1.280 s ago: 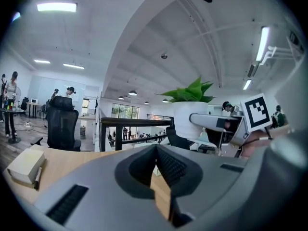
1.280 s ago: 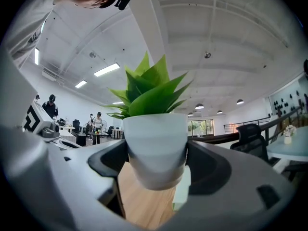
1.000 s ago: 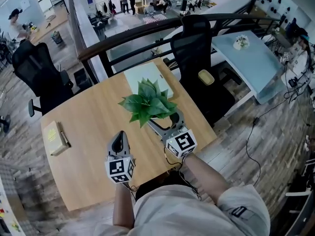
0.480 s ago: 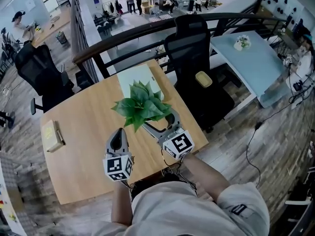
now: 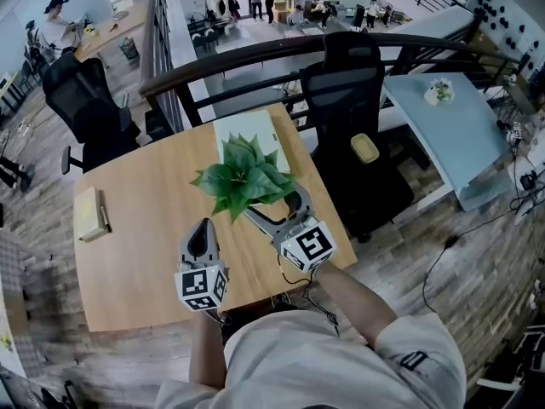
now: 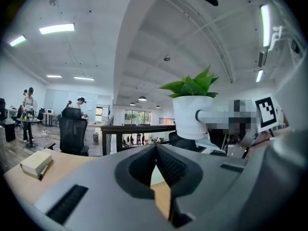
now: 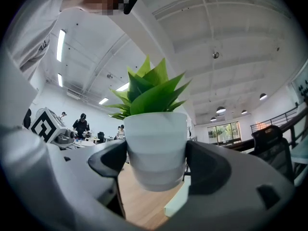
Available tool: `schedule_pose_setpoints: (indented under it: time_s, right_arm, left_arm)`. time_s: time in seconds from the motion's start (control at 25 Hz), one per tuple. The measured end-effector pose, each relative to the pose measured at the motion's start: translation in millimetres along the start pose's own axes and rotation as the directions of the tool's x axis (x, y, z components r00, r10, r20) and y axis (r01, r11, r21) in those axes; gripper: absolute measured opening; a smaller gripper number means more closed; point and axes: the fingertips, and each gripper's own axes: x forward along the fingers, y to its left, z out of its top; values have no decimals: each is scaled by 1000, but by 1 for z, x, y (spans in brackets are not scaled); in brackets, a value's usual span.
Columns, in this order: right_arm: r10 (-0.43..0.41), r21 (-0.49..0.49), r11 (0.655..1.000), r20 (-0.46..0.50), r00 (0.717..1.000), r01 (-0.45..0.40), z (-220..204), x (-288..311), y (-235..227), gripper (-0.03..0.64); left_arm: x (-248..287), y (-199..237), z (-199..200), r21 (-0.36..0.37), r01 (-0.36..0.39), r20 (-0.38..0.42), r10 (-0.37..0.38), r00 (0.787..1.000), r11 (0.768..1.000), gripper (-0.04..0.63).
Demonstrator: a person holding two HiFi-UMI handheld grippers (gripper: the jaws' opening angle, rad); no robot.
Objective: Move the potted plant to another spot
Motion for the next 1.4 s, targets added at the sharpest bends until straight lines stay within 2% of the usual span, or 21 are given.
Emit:
schedule_pose_setpoints:
  time_s: [0.2, 0.4, 0.8, 1.04, 1.24, 1.4]
  right_arm:
    - [80, 24, 996, 6, 997, -80, -4, 11, 7, 394]
    - [152, 45, 987, 8, 988, -152, -8, 28, 35, 394]
    - [299, 80, 951, 17, 954, -299, -16, 51, 86, 394]
    - [361, 107, 926, 25, 932, -362, -15, 64, 127, 394]
    - [396, 117, 910, 40, 917, -398, -16, 67, 127, 394]
    - [409, 119, 903, 53, 911, -412, -16, 69, 127, 393]
  left_arm:
    - [-11, 8, -3, -2, -83, -7, 83, 997, 997, 12]
    - [-40, 33, -7, -13, -169, -12, 169, 986, 985, 12]
    - [-91, 64, -19, -32, -325, -27, 324, 946, 945, 12]
    - [-135, 91, -23, -43, -410, -41, 409, 912, 911, 12]
    - [-135, 91, -21, -39, -447, -38, 446, 894, 894, 12]
    - [-128, 89, -19, -46, -442, -31, 441, 897, 896, 12]
